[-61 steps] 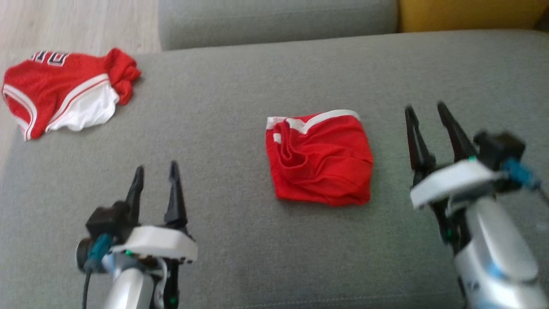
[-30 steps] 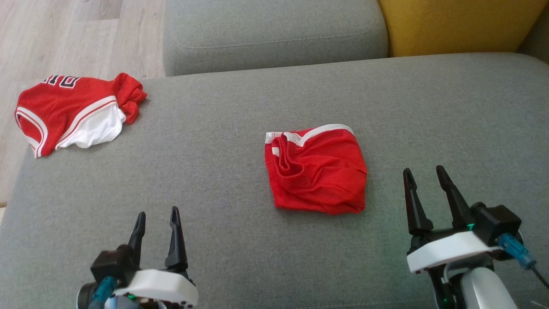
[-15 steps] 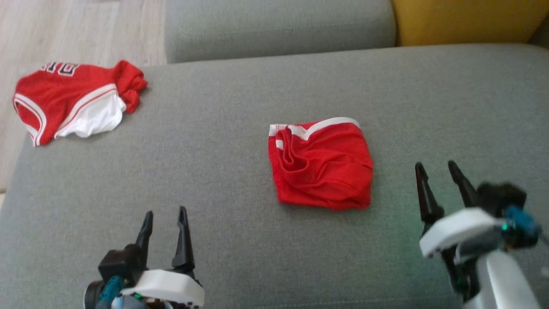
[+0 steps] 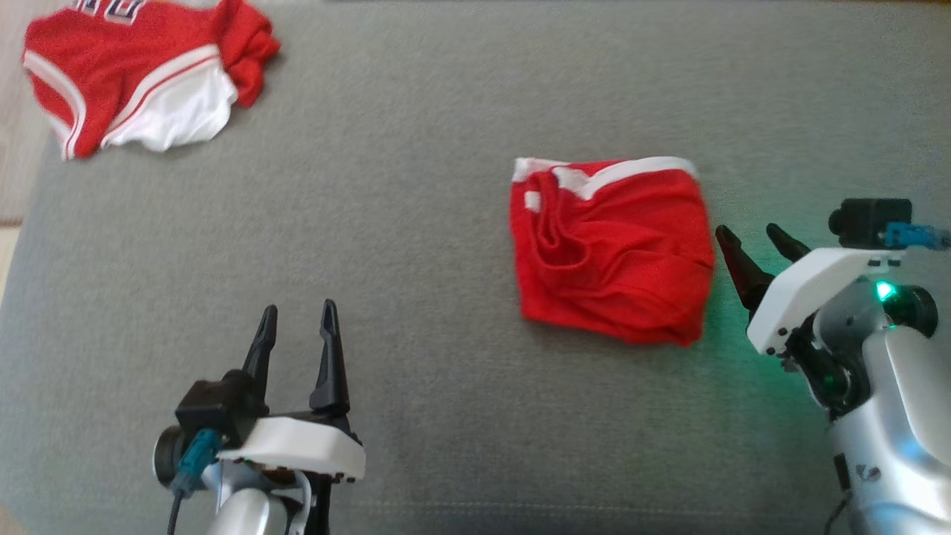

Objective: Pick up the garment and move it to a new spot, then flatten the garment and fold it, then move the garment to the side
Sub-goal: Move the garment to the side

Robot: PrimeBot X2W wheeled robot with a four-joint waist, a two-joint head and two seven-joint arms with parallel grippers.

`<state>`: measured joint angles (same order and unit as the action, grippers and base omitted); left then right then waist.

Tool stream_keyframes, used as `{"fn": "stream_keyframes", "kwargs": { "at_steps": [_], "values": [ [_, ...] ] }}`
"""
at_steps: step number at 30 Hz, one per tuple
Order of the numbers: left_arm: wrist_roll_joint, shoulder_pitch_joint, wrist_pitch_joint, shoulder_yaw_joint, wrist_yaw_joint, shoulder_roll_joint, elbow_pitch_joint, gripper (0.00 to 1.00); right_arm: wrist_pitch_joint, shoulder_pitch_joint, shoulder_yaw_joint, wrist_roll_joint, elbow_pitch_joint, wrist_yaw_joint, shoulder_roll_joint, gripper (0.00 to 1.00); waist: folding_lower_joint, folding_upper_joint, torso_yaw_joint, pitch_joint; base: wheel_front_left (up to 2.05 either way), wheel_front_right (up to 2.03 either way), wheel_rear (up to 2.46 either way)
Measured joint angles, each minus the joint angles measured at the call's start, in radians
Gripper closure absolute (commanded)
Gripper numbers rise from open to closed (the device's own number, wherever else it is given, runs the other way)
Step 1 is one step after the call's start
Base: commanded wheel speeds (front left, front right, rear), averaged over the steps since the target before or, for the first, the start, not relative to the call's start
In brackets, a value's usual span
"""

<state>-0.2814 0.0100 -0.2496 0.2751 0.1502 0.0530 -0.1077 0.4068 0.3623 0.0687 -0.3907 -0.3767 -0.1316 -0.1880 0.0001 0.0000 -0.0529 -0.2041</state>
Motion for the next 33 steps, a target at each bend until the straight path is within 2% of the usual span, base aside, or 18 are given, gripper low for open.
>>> {"fn": "stream_keyframes", "kwargs": {
  "at_steps": [12, 13, 15, 16, 18, 27, 33],
  "values": [
    [0.0, 0.041, 0.0, 0.004, 0.008, -0.001, -0.007, 0.0, 0.128, 0.13, 0.067, -0.153, -0.134, 0.0, -0.048, 0.0, -0.0001, 0.0, -0.07, -0.08, 0.0, 0.0, 0.0],
    [0.0, 0.041, 0.0, 0.004, 0.008, -0.001, -0.007, 0.0, 0.136, 0.142, 0.076, -0.16, -0.139, 0.0, -0.05, 0.11, -0.0001, 0.0, -0.07, -0.083, 0.0, 0.0, 0.0],
    [0.0, 0.041, 0.0, 0.004, 0.008, -0.001, -0.007, 0.0, 0.139, 0.158, 0.092, -0.168, -0.149, 0.0, -0.055, 0.57, -0.0001, 0.0, -0.07, -0.088, 0.0, 0.0, 0.0],
    [0.0, 0.041, 0.0, 0.004, 0.008, -0.001, -0.007, 0.0, 0.141, 0.164, 0.099, -0.173, -0.153, 0.0, -0.058, 0.68, -0.0001, 0.0, -0.07, -0.09, 0.0, 0.0, 0.0],
    [0.0, 0.041, 0.0, 0.004, 0.008, -0.001, -0.007, 0.0, 0.144, 0.165, 0.108, -0.179, -0.154, 0.0, -0.063, 1.0, -0.0001, 0.0, -0.068, -0.091, 0.0, 0.0, 0.0],
    [0.034, 0.052, 0.0, 0.0, -0.002, -0.001, -0.001, 0.0, 0.11, 0.189, 0.157, -0.198, -0.156, 0.0, -0.083, 1.0, -0.0001, 0.0, -0.008, -0.105, 0.0, 0.0, 0.0],
    [0.065, 0.08, 0.0, 0.0, -0.024, -0.001, 0.007, 0.0, 0.073, 0.204, 0.15, -0.178, -0.134, 0.0, -0.148, 1.0, -0.0001, 0.0, 0.084, -0.119, 0.0, 0.0, 0.0]
  ]
}}
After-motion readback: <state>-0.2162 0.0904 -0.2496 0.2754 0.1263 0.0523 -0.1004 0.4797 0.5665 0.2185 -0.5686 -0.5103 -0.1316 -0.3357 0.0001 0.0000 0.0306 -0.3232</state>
